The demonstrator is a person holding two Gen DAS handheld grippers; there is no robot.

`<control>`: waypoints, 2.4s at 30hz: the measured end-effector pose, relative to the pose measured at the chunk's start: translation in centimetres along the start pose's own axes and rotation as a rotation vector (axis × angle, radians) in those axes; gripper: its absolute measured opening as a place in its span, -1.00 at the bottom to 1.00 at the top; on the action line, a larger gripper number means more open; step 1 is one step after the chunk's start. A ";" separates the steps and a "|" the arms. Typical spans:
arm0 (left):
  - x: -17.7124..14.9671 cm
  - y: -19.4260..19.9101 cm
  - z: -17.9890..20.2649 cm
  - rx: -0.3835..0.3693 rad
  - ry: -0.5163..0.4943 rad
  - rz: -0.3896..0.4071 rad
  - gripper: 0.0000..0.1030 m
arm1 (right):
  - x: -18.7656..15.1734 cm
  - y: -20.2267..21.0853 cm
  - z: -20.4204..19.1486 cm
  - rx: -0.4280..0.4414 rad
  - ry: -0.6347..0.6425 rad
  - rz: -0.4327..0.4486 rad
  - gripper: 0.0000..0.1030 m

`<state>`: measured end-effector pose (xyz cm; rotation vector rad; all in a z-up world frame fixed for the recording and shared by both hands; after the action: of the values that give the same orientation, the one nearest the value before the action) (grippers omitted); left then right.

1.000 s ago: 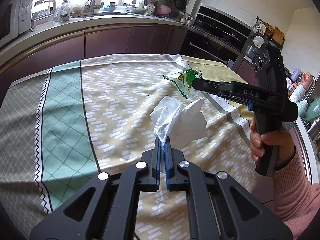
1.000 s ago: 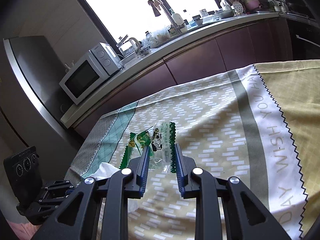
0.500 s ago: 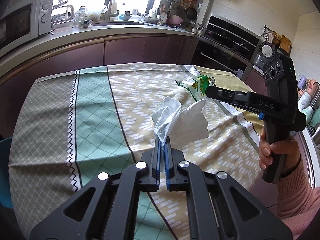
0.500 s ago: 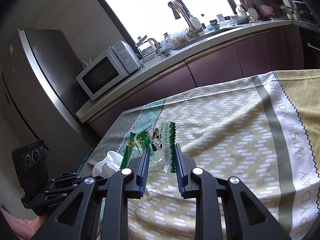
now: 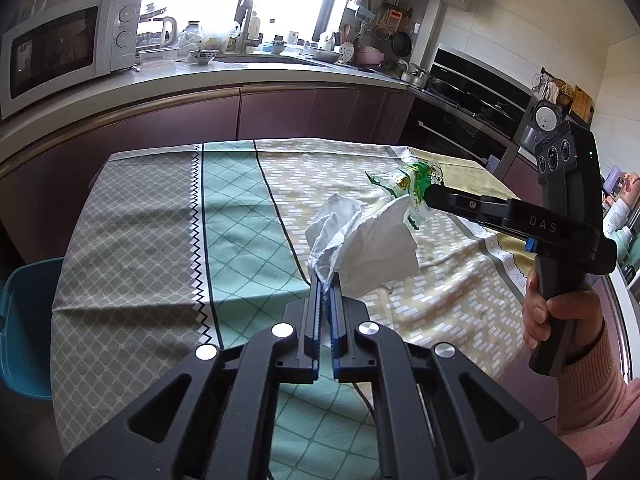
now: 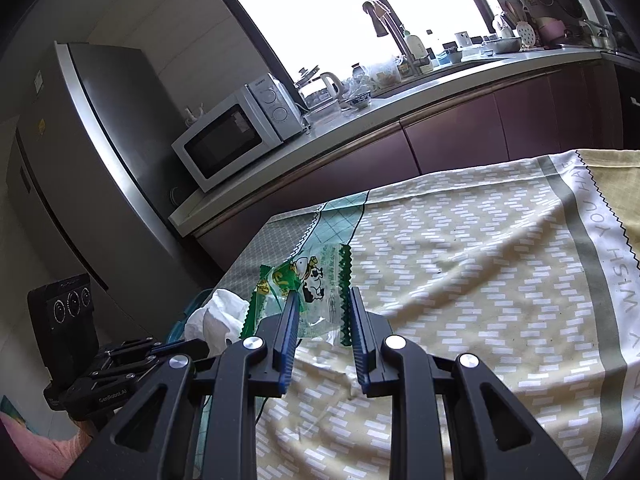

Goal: Collect trash
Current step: 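Lift the tissue and wrapper with both tools and turn toward the teal bin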

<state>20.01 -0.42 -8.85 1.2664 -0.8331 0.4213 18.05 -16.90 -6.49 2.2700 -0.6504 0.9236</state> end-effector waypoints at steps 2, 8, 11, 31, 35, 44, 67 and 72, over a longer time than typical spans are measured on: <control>-0.2 0.4 -0.5 0.003 0.005 0.003 -0.92 | 0.0 0.0 -0.4 0.004 0.004 0.001 -0.56; -0.2 1.3 -1.8 0.019 0.016 0.014 -0.92 | -0.1 -0.2 -1.2 0.013 0.005 0.013 -0.56; -0.2 1.6 -2.4 0.029 0.019 0.019 -0.92 | -0.2 -0.4 -1.7 0.023 0.006 0.015 -0.56; -0.7 3.9 -7.1 0.087 0.086 0.040 -0.92 | -0.7 -3.0 -5.3 0.087 0.024 -0.007 -0.56; -0.7 4.4 -8.2 0.101 0.098 0.046 -0.92 | -0.8 -3.8 -6.1 0.098 0.031 -0.018 -0.56; -1.0 5.3 -10.1 0.128 0.120 0.054 -0.92 | -1.0 -5.1 -7.5 0.120 0.042 -0.034 -0.56; -1.3 6.6 -14.1 0.193 0.174 0.066 -0.92 | -1.9 -8.0 -9.9 0.170 0.065 -0.086 -0.56; -1.5 6.8 -14.8 0.204 0.185 0.068 -0.92 | -1.9 -8.6 -10.1 0.179 0.070 -0.099 -0.56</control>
<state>18.98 15.77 -6.46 1.3663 -0.6898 0.6815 17.68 -3.54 -4.96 2.3899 -0.4355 1.0443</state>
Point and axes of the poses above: each gripper's, at about its wrist camera, not at the fingertips, and y roughly against the way its jaws point, z to its right, x to its top, the point moved 9 cm from there along -y, roughly the way its jaws point, and after that the axes turned 14 degrees about x, right-handed, at the moved point
